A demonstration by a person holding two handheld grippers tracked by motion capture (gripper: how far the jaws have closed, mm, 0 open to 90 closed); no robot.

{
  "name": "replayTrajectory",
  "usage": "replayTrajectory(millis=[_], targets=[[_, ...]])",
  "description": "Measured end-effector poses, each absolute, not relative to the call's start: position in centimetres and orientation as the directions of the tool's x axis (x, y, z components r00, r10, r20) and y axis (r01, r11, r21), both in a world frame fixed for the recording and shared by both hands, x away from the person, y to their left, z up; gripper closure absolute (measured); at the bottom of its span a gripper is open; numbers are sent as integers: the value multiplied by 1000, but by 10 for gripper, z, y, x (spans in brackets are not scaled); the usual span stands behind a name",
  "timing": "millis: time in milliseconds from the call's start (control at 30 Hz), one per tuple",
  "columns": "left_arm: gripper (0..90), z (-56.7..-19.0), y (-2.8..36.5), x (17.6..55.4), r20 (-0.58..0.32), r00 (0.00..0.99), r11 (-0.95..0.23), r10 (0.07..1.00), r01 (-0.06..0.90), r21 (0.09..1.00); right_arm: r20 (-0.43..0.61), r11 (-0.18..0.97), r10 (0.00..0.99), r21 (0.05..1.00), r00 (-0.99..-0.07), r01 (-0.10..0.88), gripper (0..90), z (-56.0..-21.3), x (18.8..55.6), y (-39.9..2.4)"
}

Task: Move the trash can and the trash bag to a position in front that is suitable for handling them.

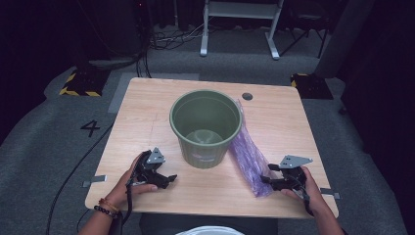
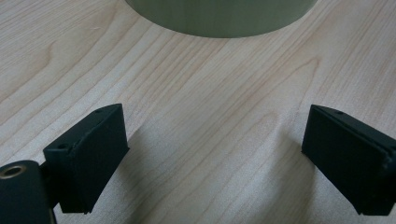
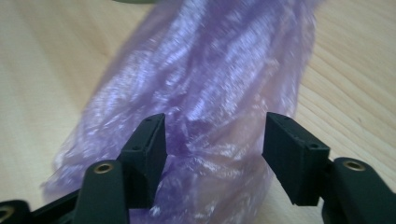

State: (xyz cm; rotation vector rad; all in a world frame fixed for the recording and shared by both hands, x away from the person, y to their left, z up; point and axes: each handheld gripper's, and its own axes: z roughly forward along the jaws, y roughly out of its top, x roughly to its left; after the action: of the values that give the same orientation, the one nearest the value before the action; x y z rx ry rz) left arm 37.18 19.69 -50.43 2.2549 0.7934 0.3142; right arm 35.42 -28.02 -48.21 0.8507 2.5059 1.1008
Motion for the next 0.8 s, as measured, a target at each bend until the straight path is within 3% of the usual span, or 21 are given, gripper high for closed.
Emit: replayTrajectory(millis=[200,333,433,800], targets=[[65,-504,197,372,-9,779,-553,627,453,699,-38,541,536,782,-843,309,354,-458,340,-274],[59,-504,193,372,-8,779,-555,627,453,697,-74,522,555,806,-828,278,353,-450,345,-280],[55,-504,190,373,-9,787,-561,617,448,696,-119,544,583,792,-804,277,358,-456,355,-283],[28,-504,165,386,-9,804,-578,595,436,690,-49,589,532,738,-845,328,408,-491,370,-271]])
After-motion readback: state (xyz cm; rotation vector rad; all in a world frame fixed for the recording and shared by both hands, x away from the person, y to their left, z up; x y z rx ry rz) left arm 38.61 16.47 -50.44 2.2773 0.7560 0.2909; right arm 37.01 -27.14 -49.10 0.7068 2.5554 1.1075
